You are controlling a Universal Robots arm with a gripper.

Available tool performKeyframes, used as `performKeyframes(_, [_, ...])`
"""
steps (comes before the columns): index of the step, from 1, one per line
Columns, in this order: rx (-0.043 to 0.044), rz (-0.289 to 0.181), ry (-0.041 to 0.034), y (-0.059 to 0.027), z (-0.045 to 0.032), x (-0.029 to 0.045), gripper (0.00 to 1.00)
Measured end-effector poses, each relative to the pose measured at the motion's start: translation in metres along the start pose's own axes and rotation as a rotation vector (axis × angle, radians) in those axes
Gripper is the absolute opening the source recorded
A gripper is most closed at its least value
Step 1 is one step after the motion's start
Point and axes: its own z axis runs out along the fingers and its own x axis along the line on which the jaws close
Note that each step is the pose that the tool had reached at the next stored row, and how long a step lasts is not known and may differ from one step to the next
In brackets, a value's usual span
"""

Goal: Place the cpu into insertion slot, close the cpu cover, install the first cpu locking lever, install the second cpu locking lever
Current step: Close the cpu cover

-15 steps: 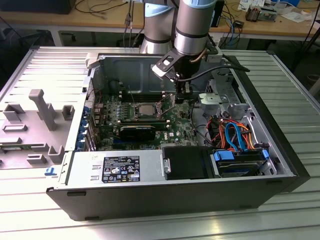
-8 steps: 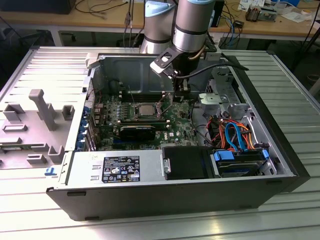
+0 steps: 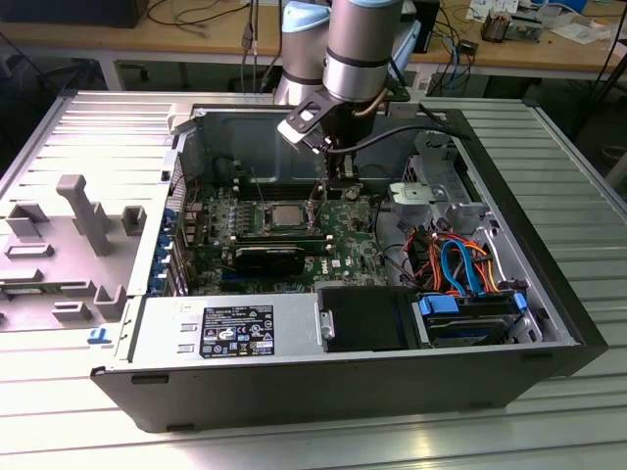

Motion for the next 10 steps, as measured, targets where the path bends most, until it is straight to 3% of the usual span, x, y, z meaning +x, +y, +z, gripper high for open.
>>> performKeyframes(10, [0.0000,0.000,0.0001,-0.0007,0.0001,0.0001,0.11])
